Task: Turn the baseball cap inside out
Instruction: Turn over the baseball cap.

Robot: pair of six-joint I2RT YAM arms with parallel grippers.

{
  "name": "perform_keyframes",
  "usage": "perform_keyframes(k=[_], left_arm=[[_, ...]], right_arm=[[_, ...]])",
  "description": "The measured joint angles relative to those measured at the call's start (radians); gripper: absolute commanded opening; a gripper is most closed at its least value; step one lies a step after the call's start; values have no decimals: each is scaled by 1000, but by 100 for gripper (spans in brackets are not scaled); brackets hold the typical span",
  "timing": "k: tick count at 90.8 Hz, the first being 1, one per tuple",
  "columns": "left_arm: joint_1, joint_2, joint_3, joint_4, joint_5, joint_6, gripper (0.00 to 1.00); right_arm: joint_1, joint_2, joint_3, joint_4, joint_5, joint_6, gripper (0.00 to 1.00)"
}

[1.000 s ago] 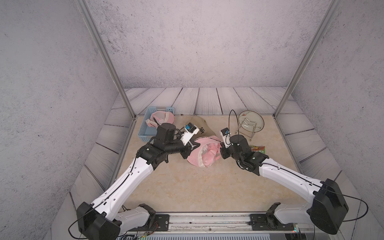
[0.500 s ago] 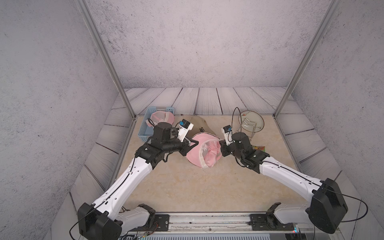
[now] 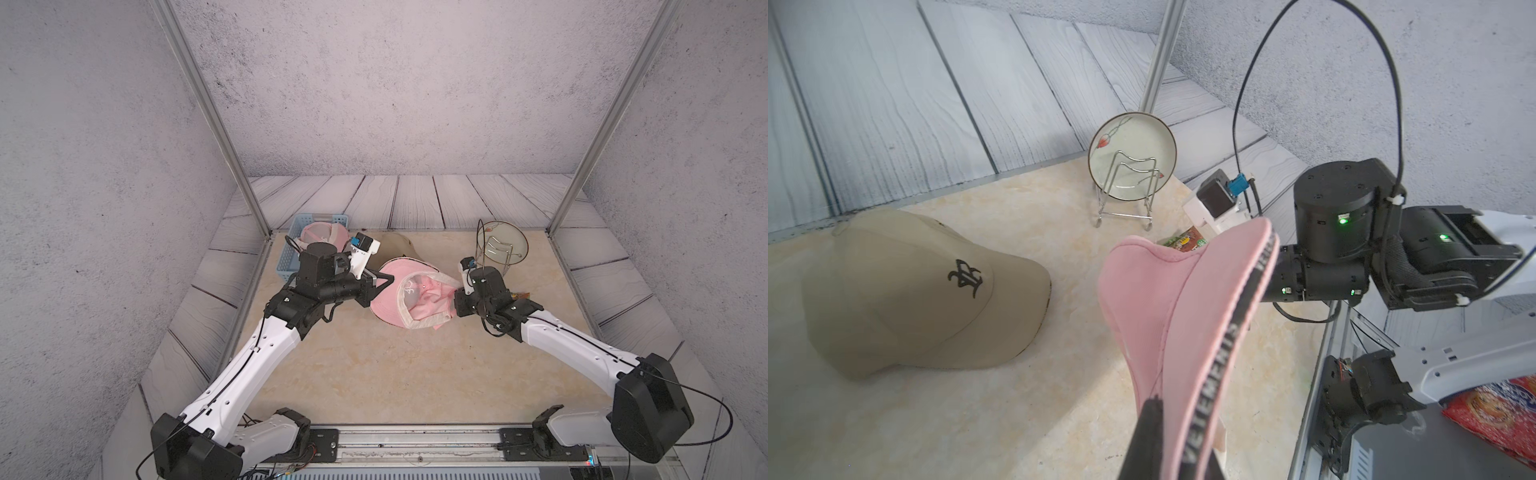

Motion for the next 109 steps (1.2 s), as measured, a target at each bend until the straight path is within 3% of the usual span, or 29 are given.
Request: perform_keyframes(k=[17,26,29,32,37,63,87,109], left_arm=[[0,0,-20,50,-55,-105,0],[1,1,-64,144,-57,-189,20],[0,3,-80,177,-57,-217,15],[-1,8,-91,203,-60,-235,1],[-7,18,-107,235,-66,-268,0],[-71,56,-142,276,-151,-392,0],[-87,74,-98,184,-322,-634,0],[-119,74,-25,99,-420,-797,0]], right_arm=[[-5,6,3,-23,-10,20,45],[-17,-40,-58,-1,-94,-11,62],[-21,-68,-83,6,-117,-21,68],[-22,-101,-109,14,-137,-28,73],[-25,-165,-151,37,-159,-44,78],[-26,-405,-274,172,-228,-169,78],[-17,-480,-463,366,-460,-297,76],[38,-485,-505,452,-486,-388,76]])
